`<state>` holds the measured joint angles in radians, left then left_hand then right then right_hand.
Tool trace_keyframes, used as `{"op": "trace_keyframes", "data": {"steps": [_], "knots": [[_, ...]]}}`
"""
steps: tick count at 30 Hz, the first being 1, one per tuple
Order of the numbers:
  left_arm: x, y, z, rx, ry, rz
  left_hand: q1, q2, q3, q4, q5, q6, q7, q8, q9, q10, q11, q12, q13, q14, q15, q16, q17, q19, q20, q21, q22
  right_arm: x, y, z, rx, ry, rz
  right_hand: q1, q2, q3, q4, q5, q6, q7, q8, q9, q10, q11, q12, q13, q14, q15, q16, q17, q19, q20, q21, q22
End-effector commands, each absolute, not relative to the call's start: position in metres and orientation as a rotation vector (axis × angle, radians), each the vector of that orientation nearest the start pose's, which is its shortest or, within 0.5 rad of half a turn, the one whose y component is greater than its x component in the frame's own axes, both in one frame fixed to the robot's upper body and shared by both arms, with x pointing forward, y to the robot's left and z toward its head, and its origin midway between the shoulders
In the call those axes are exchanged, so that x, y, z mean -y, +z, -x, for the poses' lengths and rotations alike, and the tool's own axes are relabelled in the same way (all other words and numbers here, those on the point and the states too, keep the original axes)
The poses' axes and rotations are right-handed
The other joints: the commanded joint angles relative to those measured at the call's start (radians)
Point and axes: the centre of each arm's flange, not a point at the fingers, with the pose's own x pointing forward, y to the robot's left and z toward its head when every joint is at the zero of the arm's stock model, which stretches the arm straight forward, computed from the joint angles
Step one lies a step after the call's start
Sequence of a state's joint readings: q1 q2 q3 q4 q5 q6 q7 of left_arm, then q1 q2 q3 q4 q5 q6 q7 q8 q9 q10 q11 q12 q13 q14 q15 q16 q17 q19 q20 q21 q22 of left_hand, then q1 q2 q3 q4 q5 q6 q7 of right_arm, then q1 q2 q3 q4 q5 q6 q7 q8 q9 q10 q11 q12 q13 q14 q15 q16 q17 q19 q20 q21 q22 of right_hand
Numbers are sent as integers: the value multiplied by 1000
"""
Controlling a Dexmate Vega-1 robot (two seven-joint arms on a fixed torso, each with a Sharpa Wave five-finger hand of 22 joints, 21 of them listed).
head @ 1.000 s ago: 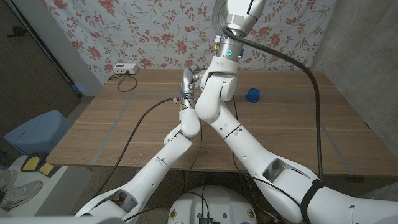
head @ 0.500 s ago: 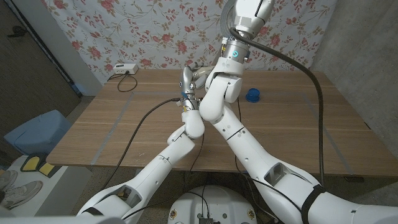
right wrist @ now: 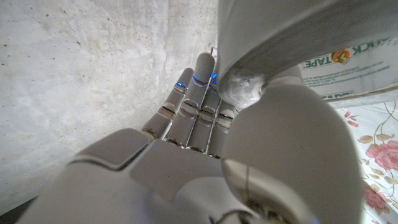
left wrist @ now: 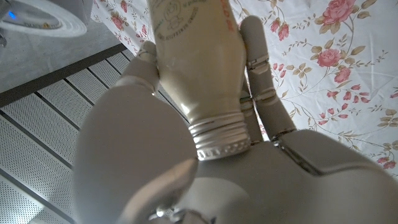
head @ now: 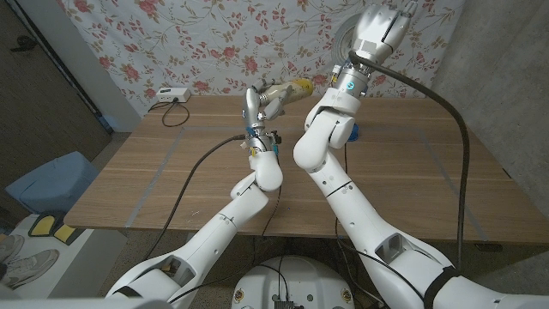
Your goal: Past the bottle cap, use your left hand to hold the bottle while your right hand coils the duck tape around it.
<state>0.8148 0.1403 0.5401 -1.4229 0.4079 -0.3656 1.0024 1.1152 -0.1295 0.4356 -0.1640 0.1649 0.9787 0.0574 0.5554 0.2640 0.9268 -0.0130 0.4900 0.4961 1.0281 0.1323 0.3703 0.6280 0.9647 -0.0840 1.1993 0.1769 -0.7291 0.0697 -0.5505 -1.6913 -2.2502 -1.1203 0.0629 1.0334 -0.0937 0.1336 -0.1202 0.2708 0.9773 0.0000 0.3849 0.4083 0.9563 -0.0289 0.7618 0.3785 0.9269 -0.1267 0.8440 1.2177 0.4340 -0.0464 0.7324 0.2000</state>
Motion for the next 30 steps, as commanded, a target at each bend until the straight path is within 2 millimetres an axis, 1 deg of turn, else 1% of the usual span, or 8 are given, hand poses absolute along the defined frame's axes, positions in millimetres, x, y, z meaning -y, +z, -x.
{"op": "trace_keyframes", "data": {"steps": [1, 8, 13, 16, 19, 23, 25, 30], "knots": [[-105, 37, -541, 1265, 469, -125, 167, 157, 49, 7, 7, 9, -2, 5, 0, 85, -77, 4, 248, 333, -362, 5, 4, -52, -106, 6, -1, 169, 132, -459, 268, -1533, 1195, 238, 242, 5, 5, 3, 44, -36, 6, 24, 74, -66, 5, 243, 3, -98, 2, 4, -6, -11, 7, 0], [-102, 36, -540, 1283, 506, -145, 166, 158, 49, 7, 7, 9, -3, 4, -1, 84, -76, 0, 250, 332, -362, 4, 3, -52, -106, 7, -1, 175, 125, -449, 255, -1552, 1110, 239, 242, 4, 5, 4, 44, -32, 4, 25, 76, -62, 4, 242, 4, -97, 3, 5, -6, -7, 12, -1], [-100, 35, -544, 1253, 476, -134, 166, 157, 49, 7, 7, 11, -2, 4, -2, 88, -79, -2, 249, 333, -362, 3, 2, -52, -106, 8, -1, 171, 131, -440, 325, -1562, 1096, 241, 241, 3, 4, 4, 45, -31, 0, 23, 77, -58, 4, 243, 7, -97, 5, 3, -8, -7, 16, -1], [-98, 33, -545, 1244, 454, -131, 166, 157, 49, 7, 7, 11, -2, 3, -2, 88, -78, -4, 250, 334, -362, 3, 1, -53, -106, 9, -1, 165, 138, -442, 360, -1542, 1144, 241, 241, 3, 5, 4, 45, -28, 0, 25, 77, -60, 4, 246, 5, -97, 4, 4, -7, -8, 19, -1], [-97, 33, -547, 1200, 363, -110, 166, 156, 50, 6, 7, 13, -2, 3, -3, 89, -78, -6, 251, 334, -362, 3, 1, -53, -106, 9, -1, 162, 144, -451, 350, -1533, 1198, 242, 242, 3, 5, 5, 48, -31, 1, 26, 78, -62, 5, 246, 7, -97, 6, 5, -5, -10, 22, -1], [-98, 35, -556, 1085, 154, -71, 167, 156, 50, 6, 7, 13, -4, 2, -3, 92, -76, -8, 251, 335, -362, 4, 3, -54, -106, 10, -1, 161, 150, -461, 323, -1539, 1229, 242, 241, 3, 4, 5, 51, -31, -1, 24, 79, -64, 3, 243, 8, -97, 6, 5, -4, -9, 25, -1], [-98, 38, -562, 1031, 52, -46, 166, 156, 50, 7, 7, 11, -5, 1, -3, 92, -75, -9, 251, 335, -362, 4, 3, -54, -106, 11, -1, 159, 152, -461, 319, -1545, 1233, 241, 241, 2, 5, 5, 50, -30, -2, 24, 77, -64, 3, 246, 6, -96, 5, 5, -5, -11, 26, -1], [-95, 40, -569, 956, -86, -31, 165, 157, 50, 7, 7, 9, -4, -1, -4, 88, -78, -11, 257, 334, -362, 3, 3, -54, -106, 12, -1, 149, 161, -456, 321, -1571, 1223, 243, 241, 3, 5, 6, 51, -32, -3, 26, 77, -65, 2, 246, 6, -97, 5, 5, -6, -11, 29, -2]]}}
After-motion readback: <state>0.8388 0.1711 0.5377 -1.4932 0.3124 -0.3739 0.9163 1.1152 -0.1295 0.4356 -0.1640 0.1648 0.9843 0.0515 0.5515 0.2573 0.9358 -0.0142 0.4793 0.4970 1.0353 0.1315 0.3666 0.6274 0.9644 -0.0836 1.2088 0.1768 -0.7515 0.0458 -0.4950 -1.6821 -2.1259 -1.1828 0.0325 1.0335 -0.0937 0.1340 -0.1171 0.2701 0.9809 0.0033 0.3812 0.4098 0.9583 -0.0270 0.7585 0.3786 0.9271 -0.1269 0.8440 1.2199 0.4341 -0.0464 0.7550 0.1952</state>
